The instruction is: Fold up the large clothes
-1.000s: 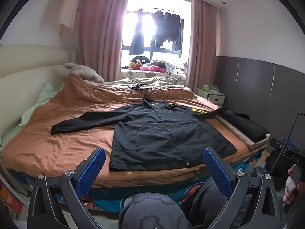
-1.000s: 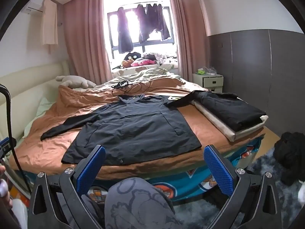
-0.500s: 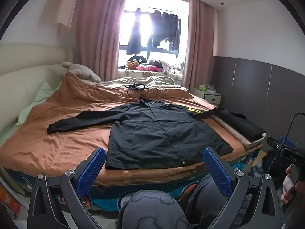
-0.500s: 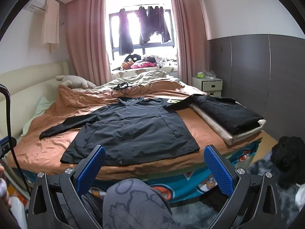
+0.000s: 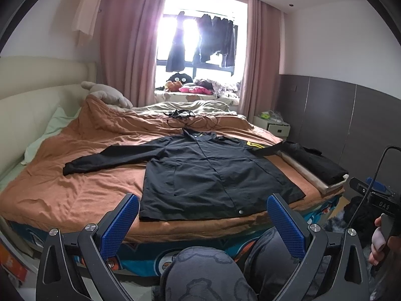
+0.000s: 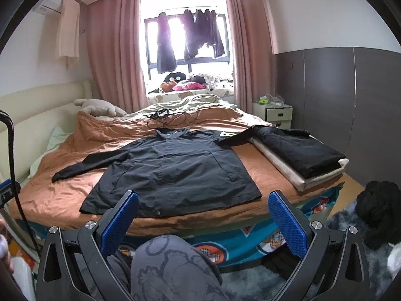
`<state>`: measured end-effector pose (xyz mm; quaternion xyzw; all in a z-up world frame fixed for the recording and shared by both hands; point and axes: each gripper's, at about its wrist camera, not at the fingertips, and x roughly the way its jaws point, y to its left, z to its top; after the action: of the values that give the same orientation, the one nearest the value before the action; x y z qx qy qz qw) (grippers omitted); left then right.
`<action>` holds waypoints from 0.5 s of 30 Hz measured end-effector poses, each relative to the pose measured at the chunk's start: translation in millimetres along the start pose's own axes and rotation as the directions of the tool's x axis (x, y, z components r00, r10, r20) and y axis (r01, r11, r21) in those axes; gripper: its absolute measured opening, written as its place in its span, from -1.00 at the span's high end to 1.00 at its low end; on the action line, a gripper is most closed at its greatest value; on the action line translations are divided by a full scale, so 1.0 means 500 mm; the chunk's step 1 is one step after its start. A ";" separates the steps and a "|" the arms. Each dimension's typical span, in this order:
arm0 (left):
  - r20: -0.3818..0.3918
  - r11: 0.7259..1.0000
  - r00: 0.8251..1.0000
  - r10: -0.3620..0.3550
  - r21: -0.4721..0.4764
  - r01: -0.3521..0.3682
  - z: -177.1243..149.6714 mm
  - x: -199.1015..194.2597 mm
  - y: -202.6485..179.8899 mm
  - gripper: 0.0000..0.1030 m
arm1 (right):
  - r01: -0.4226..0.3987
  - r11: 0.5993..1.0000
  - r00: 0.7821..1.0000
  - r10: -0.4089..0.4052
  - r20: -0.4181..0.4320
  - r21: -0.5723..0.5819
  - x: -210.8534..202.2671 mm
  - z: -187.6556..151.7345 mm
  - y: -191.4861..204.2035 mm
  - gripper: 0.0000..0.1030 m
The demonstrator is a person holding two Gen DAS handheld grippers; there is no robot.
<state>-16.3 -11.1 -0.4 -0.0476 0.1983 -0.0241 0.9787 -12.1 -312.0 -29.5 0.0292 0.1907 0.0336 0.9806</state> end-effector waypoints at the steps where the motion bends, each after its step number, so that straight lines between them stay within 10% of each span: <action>1: 0.000 1.000 1.000 0.001 0.001 -0.001 0.000 0.000 0.000 -0.99 | 0.001 1.000 1.000 -0.001 0.001 0.000 -0.001 -0.001 -0.001 -1.00; 15: 0.019 1.000 1.000 0.011 0.003 -0.011 -0.004 -0.038 -0.001 -0.99 | -0.004 1.000 1.000 0.004 0.009 -0.004 -0.023 -0.006 -0.001 -1.00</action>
<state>-34.4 -10.7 5.3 -0.0451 0.1892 -0.0186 0.9807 -23.9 -313.5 -27.9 0.0279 0.1864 0.0356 0.9814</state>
